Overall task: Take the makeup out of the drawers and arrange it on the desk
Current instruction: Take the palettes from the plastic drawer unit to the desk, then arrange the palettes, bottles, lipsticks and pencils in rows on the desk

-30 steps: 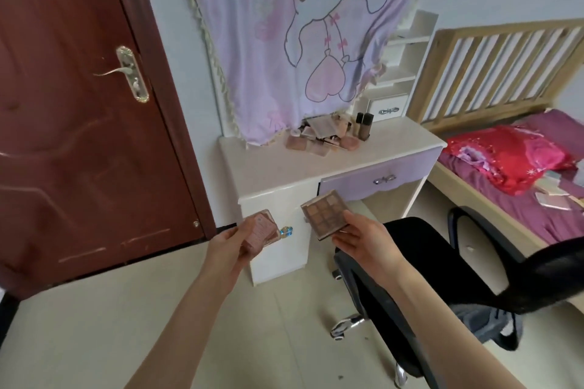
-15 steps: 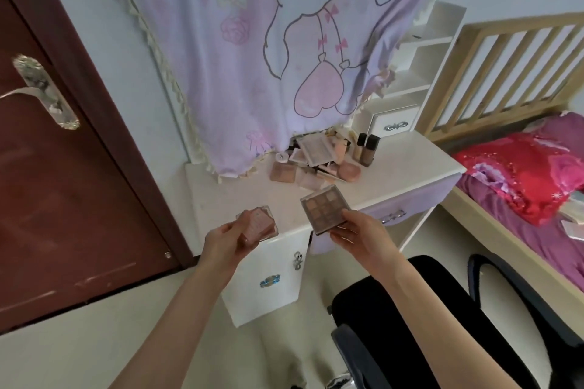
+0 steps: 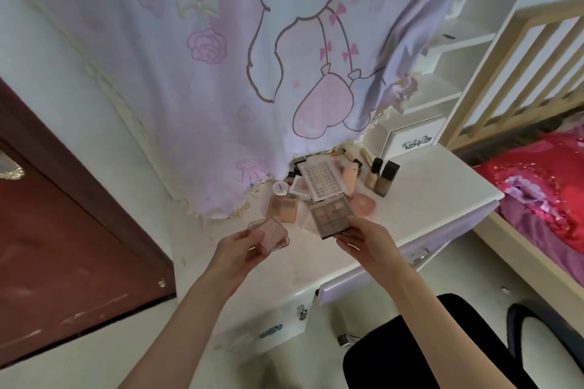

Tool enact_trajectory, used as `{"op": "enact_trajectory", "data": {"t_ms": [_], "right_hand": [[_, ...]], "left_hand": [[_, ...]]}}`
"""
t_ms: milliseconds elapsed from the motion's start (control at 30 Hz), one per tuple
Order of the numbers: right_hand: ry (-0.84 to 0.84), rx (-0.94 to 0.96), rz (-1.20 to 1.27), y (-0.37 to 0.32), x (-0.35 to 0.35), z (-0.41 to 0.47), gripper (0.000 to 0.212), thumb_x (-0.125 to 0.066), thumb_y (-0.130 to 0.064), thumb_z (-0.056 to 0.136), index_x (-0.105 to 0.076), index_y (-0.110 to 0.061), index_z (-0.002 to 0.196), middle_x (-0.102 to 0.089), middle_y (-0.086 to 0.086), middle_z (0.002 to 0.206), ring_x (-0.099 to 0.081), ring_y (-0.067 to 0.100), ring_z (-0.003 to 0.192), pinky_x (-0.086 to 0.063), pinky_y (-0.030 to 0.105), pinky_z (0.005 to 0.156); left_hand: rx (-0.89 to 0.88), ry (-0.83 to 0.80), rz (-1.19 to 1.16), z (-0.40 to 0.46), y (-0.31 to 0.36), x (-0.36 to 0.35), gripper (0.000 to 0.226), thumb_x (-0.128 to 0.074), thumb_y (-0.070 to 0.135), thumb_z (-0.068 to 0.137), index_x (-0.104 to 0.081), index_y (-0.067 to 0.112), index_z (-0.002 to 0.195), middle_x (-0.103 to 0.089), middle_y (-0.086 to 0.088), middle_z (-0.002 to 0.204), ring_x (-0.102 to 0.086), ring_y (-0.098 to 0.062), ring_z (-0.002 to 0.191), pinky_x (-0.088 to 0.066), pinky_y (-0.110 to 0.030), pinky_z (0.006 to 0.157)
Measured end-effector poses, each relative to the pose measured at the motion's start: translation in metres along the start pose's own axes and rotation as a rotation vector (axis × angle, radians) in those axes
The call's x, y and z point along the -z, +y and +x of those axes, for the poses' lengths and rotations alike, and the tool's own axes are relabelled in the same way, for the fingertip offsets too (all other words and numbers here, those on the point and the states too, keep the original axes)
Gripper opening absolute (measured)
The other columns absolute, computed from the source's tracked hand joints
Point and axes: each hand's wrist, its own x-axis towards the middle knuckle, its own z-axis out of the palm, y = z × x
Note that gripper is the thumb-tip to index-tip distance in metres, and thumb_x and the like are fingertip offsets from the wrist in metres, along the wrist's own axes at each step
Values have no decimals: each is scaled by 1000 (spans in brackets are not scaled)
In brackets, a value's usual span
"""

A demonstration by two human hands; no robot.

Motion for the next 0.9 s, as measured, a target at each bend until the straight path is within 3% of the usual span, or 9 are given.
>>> {"op": "enact_trajectory", "data": {"t_ms": [67, 167, 367, 600, 800, 900], "right_hand": [[8, 7, 14, -5, -9, 17, 14, -51, -7, 91, -63, -7, 85, -65, 8, 69, -63, 21, 69, -52, 29, 71], [11, 33, -8, -10, -26, 39, 13, -50, -8, 91, -62, -12, 86, -65, 9, 76, -62, 21, 74, -51, 29, 71], [52, 73, -35, -20, -55, 70, 15, -52, -6, 92, -56, -12, 78, -66, 9, 73, -63, 24, 73, -51, 30, 66], [112, 54, -41, -39, -58, 95, 10, -53, -4, 92, -58, 4, 96, -69, 14, 73, -68, 18, 59, -52, 23, 50], [156, 19, -141, -47, -56, 131, 16, -55, -7, 91, -60, 1, 104, -67, 16, 91, -65, 24, 80, -53, 30, 72], [155, -15, -151, -56, -52, 158, 16, -53, -3, 91, -59, 4, 104, -67, 20, 90, -65, 29, 81, -54, 34, 74]], "left_hand": [[5, -20, 33, 19, 13, 0, 34, -50, -2, 90, -49, -10, 123, -56, -27, 121, -54, -39, 113, -47, -35, 91], [-2, -55, 50, 46, 32, 3, 30, -50, -2, 90, -54, -7, 119, -61, -22, 112, -61, -29, 97, -54, -25, 75], [29, -55, 70, 96, 62, 12, 27, -53, 0, 88, -56, -5, 115, -66, -12, 89, -60, -20, 78, -56, -22, 61], [80, -89, 74, 133, 67, 0, 30, -54, -1, 89, -53, -2, 118, -66, -12, 93, -62, -21, 83, -48, -29, 76], [85, -16, 82, 159, 68, -4, 31, -54, 1, 89, -54, -2, 120, -63, -16, 105, -60, -22, 88, -49, -23, 67], [85, 39, 100, 176, 67, -11, 26, -54, 3, 89, -57, 2, 115, -63, -13, 96, -56, -16, 74, -47, -18, 56]]}}
